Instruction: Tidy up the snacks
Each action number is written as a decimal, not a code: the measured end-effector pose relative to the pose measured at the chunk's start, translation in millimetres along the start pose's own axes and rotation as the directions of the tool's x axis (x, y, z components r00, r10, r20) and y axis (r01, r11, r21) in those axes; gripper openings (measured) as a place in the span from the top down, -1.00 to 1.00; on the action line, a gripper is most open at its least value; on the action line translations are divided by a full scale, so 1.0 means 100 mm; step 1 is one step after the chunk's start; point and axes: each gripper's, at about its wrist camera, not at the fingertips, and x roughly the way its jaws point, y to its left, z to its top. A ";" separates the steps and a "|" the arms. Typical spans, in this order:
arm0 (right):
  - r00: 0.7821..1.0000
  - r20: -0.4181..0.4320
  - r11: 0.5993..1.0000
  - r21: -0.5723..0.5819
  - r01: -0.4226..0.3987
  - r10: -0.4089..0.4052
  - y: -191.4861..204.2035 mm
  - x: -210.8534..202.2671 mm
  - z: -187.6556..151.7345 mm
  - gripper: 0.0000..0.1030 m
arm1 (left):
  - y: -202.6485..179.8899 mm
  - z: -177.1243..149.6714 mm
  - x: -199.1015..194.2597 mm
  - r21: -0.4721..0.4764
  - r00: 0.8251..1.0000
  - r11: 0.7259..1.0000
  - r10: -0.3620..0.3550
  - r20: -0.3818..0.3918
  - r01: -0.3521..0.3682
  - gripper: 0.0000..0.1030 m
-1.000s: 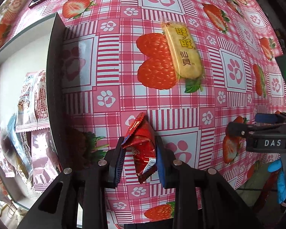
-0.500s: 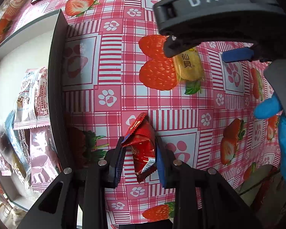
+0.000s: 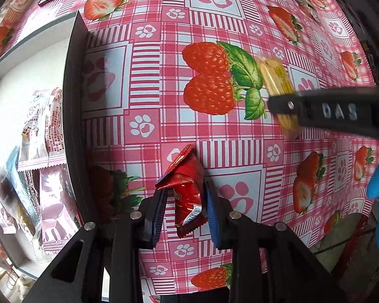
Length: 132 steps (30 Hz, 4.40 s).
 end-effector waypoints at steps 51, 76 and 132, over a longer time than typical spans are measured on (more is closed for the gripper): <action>0.994 -0.015 0.992 0.068 -0.108 0.109 -0.24 -0.18 -0.89 0.27 | -0.11 0.01 -0.23 0.012 0.995 0.995 -0.099 0.025 0.099 0.52; 0.980 0.070 0.960 -0.226 -0.165 0.185 1.35 -0.99 0.15 0.27 | 1.17 0.01 -1.10 -0.246 0.961 0.965 -0.014 0.278 0.085 0.52; 0.998 -0.003 0.950 -0.306 -0.062 0.064 2.16 -0.80 0.16 -1.00 | 1.68 -0.19 -0.70 -0.369 0.975 0.910 0.219 0.035 -0.191 -1.00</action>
